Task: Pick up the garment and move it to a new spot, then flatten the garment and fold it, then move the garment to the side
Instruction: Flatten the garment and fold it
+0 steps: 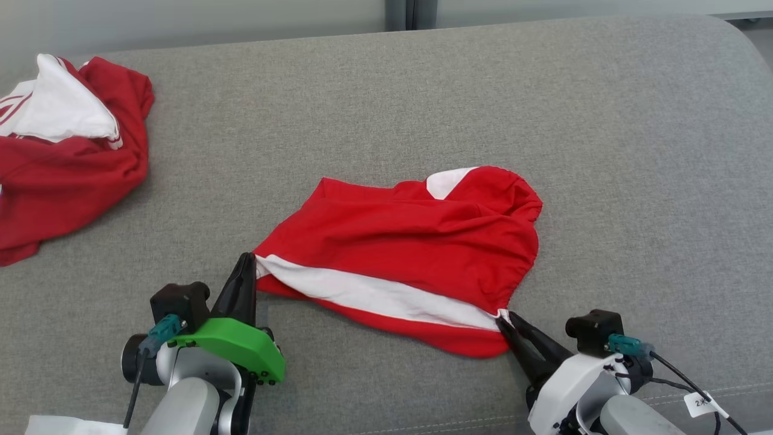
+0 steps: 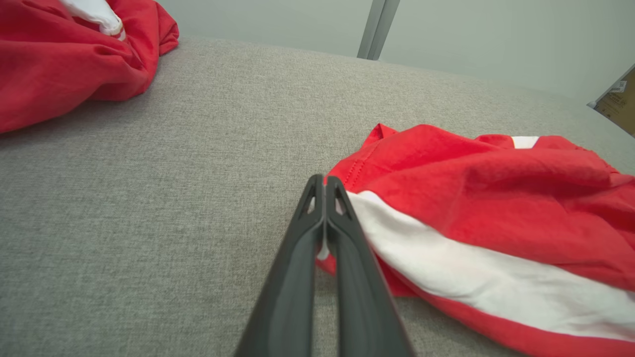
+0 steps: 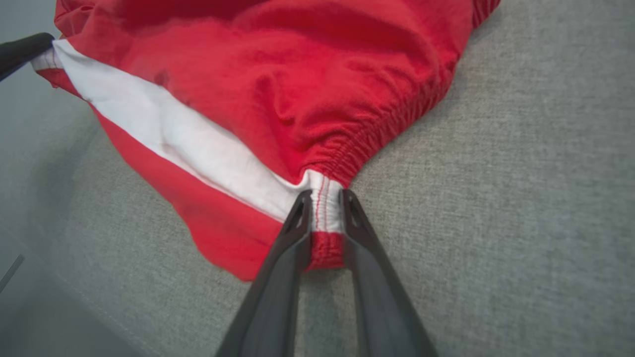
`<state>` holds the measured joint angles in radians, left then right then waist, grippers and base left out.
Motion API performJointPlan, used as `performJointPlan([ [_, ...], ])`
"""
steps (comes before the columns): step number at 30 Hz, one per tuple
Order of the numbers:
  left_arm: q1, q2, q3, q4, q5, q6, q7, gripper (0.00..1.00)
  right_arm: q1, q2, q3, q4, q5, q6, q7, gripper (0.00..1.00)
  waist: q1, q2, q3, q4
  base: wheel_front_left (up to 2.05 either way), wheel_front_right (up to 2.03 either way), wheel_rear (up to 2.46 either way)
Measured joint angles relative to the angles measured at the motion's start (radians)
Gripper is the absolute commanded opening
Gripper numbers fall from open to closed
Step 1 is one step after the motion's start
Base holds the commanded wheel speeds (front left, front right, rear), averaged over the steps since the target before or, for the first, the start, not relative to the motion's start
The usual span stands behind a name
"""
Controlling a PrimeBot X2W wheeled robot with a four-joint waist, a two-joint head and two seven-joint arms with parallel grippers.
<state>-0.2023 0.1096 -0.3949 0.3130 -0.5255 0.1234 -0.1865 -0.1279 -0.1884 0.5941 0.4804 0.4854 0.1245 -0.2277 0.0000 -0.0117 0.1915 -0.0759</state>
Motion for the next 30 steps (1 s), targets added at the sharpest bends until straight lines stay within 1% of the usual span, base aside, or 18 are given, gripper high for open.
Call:
performJointPlan([
  [2,0.001,0.0,0.002,0.0,0.002,0.0,0.001,0.0,-0.001,-0.006,-0.003,-0.009,-0.001,0.0,0.0,0.0,0.0,0.0,-0.002,-0.001,0.0,0.0,0.0],
  [10,0.021,-0.003,0.01,-0.001,0.002,0.0,0.0,0.0,-0.028,-0.042,-0.057,-0.073,-0.013,0.0,-0.011,0.0,0.0,0.0,-0.026,-0.01,0.0,0.0,0.0],
  [15,0.022,-0.013,0.007,-0.014,-0.009,0.0,-0.001,0.0,-0.06,-0.067,-0.097,-0.137,-0.04,-0.005,-0.018,0.0,0.0,0.0,-0.05,-0.019,0.0,0.0,0.0],
  [18,0.023,-0.026,-0.004,-0.03,-0.012,-0.003,-0.001,0.0,-0.073,-0.077,-0.131,-0.18,-0.056,-0.022,-0.022,0.0,0.0,0.0,-0.065,-0.022,0.0,0.0,0.0],
  [19,0.023,-0.027,-0.011,-0.033,-0.016,-0.008,0.0,0.0,-0.074,-0.081,-0.14,-0.194,-0.057,-0.022,-0.023,0.0,0.0,0.0,-0.07,-0.023,0.0,0.0,0.0],
  [22,0.025,-0.03,-0.033,-0.044,-0.016,-0.016,0.001,0.0,-0.074,-0.096,-0.176,-0.239,-0.073,-0.049,-0.022,0.0,0.0,0.0,-0.083,-0.02,0.0,0.0,0.0],
  [24,0.033,-0.031,-0.044,-0.055,-0.016,-0.019,0.006,0.0,-0.074,-0.096,-0.205,-0.277,-0.074,-0.057,-0.023,0.0,0.0,0.0,-0.088,-0.016,0.0,0.0,0.0],
  [27,0.06,-0.032,-0.072,-0.055,-0.017,-0.031,0.031,0.0,-0.058,-0.096,-0.2,-0.271,-0.073,-0.057,-0.024,0.0,0.0,0.0,-0.096,-0.008,0.0,0.0,0.0],
  [30,0.09,-0.034,-0.095,-0.045,-0.028,-0.044,0.054,0.0,-0.006,-0.096,-0.19,-0.245,-0.074,-0.057,-0.024,0.0,0.0,0.0,-0.103,-0.002,0.0,0.0,0.0],
])
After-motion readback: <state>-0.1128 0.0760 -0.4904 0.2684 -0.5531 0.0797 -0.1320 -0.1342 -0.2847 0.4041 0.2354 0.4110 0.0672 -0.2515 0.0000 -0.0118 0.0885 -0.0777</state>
